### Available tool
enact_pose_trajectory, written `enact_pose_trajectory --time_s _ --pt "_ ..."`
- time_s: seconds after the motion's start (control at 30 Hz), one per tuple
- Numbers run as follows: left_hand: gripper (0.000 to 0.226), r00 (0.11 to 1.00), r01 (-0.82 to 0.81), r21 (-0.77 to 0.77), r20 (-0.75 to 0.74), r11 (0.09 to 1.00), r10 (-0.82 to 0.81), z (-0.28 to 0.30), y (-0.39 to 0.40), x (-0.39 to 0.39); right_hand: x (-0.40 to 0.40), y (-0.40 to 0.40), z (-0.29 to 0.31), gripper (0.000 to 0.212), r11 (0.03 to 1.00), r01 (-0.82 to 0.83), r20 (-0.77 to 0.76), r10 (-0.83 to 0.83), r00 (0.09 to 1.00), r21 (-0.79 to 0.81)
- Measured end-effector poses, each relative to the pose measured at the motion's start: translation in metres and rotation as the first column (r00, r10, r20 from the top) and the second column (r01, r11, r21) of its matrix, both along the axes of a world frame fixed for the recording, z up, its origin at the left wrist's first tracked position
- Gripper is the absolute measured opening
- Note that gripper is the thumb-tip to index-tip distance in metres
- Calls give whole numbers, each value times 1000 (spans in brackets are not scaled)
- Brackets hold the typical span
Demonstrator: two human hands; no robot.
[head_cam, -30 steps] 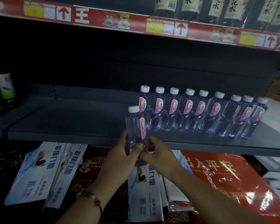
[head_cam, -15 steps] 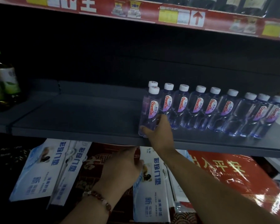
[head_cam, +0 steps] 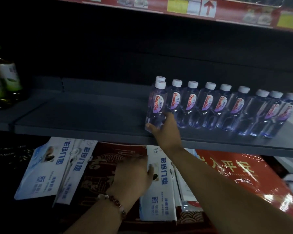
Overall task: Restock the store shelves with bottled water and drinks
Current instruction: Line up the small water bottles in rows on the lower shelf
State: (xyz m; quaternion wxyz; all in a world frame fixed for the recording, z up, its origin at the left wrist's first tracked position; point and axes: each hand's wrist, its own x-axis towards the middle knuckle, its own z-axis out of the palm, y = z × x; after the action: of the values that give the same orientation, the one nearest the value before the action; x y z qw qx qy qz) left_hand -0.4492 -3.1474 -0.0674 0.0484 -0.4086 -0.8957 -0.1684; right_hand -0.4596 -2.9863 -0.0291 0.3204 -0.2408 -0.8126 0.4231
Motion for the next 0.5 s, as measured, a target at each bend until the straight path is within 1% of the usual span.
enact_pose_trajectory --time_s 0.07,0.13,0.2,0.27,0.33,0.4,0.43,0.5 --pt "40 1000 25 -44 -10 999 -25 -6 2 8 25 2 -1 55 994 -46 44 42 998 99" --pt "40 999 46 -85 2 995 -46 -13 4 16 60 9 -7 55 974 -85 131 58 990 211" --pt "45 997 79 -145 5 986 -79 -18 8 26 102 19 -22 60 945 -138 284 51 957 295" --pt "54 992 122 -214 20 969 -121 -24 14 39 146 31 -43 65 913 -187 444 6 896 364" --pt "60 987 162 -256 45 953 -156 -30 20 55 188 39 -68 69 896 -227 584 -44 811 382" --pt "68 980 196 -322 49 926 -190 -41 25 74 226 44 -92 72 895 -258 701 -80 709 363" --pt "72 975 218 -368 49 904 -215 -48 28 85 243 46 -102 72 901 -267 743 -87 664 344" --pt "76 958 275 -460 56 844 -281 -61 33 106 274 48 -125 73 919 -264 789 -77 609 294"
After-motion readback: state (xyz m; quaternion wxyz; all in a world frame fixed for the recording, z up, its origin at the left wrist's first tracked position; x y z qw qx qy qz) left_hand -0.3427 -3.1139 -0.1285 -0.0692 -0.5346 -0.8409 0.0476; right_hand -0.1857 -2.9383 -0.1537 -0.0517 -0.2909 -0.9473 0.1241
